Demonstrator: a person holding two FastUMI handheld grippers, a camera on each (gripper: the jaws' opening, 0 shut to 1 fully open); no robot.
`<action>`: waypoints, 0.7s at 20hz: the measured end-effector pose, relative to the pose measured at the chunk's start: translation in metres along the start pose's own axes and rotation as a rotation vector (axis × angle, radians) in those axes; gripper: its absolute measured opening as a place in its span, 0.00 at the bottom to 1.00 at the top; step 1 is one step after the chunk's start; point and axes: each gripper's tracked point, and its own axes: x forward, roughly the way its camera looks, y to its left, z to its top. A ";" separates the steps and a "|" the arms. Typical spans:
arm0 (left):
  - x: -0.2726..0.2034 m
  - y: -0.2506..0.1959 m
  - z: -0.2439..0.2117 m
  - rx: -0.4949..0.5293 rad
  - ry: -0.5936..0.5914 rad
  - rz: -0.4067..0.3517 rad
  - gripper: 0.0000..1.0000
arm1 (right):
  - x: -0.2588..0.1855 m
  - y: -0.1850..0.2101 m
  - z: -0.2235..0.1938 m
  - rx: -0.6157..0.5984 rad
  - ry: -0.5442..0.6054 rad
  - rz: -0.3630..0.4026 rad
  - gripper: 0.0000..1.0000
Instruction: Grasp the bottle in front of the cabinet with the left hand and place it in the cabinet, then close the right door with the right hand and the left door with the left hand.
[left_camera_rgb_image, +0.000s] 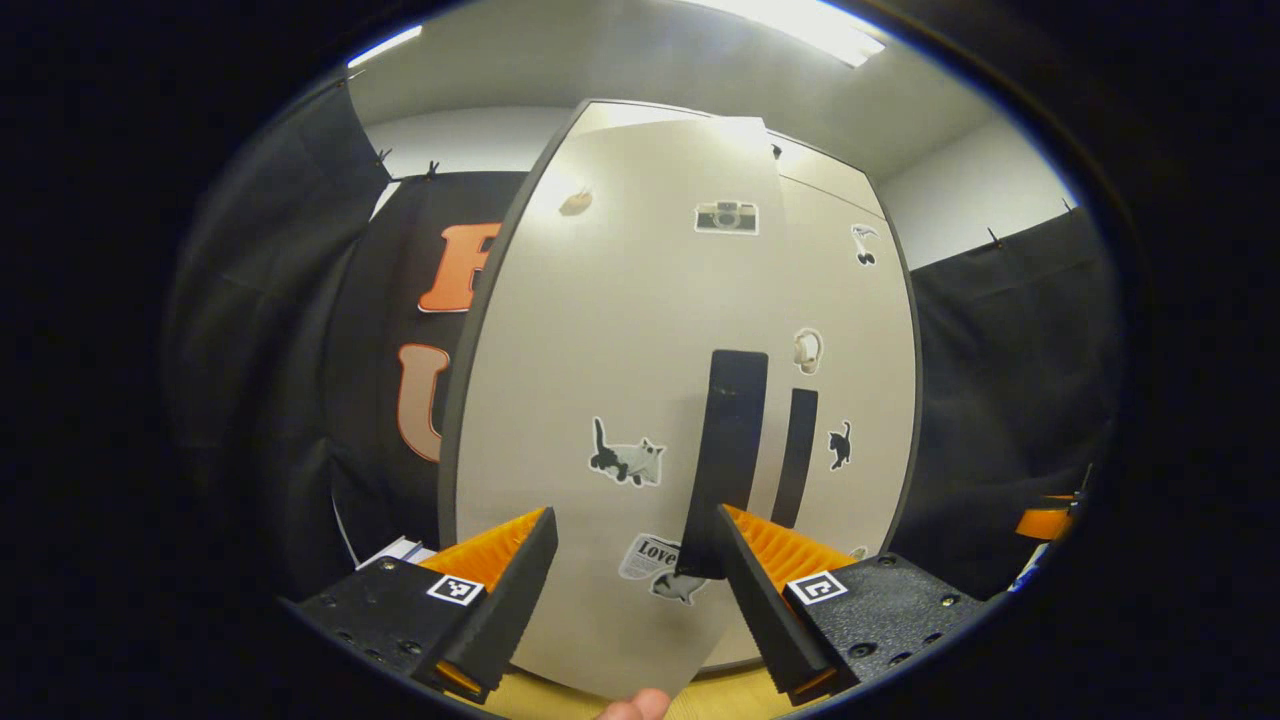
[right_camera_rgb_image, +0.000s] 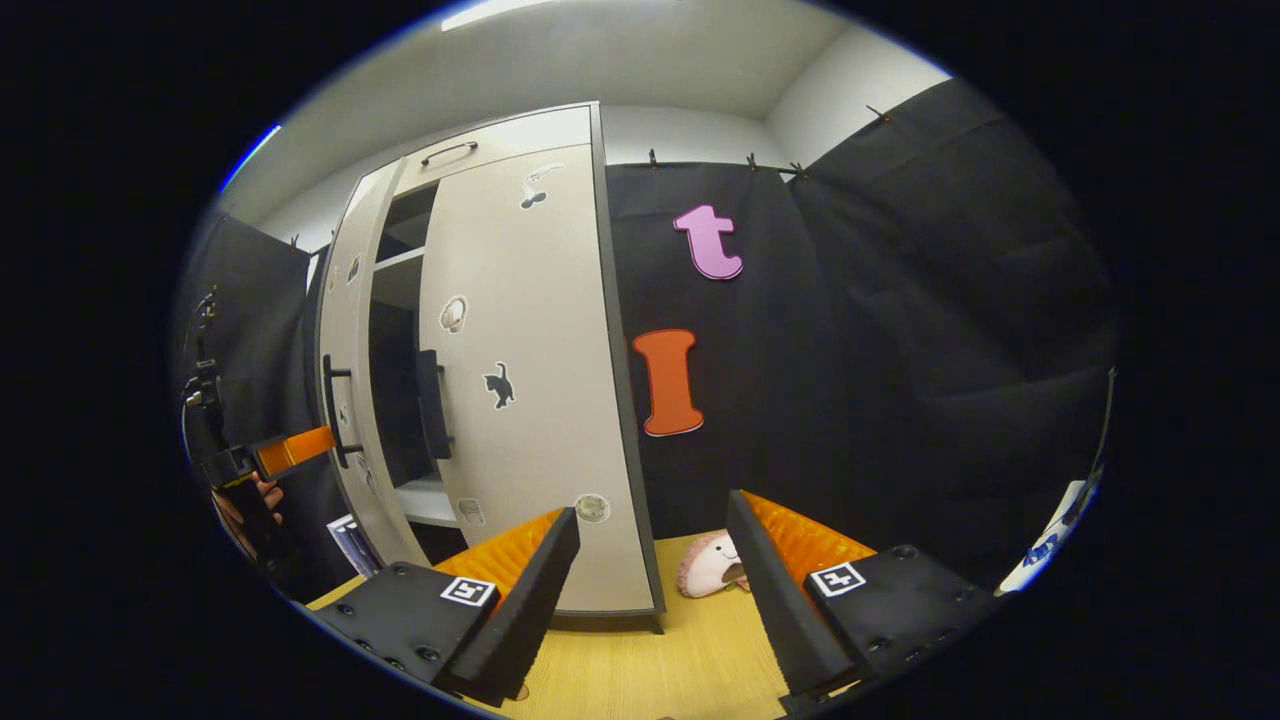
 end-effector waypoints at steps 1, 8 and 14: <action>0.002 0.000 0.000 0.009 0.000 0.000 0.99 | 0.001 -0.003 -0.001 0.004 0.002 -0.009 0.98; 0.032 -0.012 -0.006 -0.001 0.016 -0.005 0.95 | -0.002 -0.023 0.004 0.019 -0.012 -0.064 0.98; 0.038 -0.017 -0.007 -0.037 0.018 -0.017 0.95 | -0.010 -0.031 0.008 0.005 -0.019 -0.087 0.98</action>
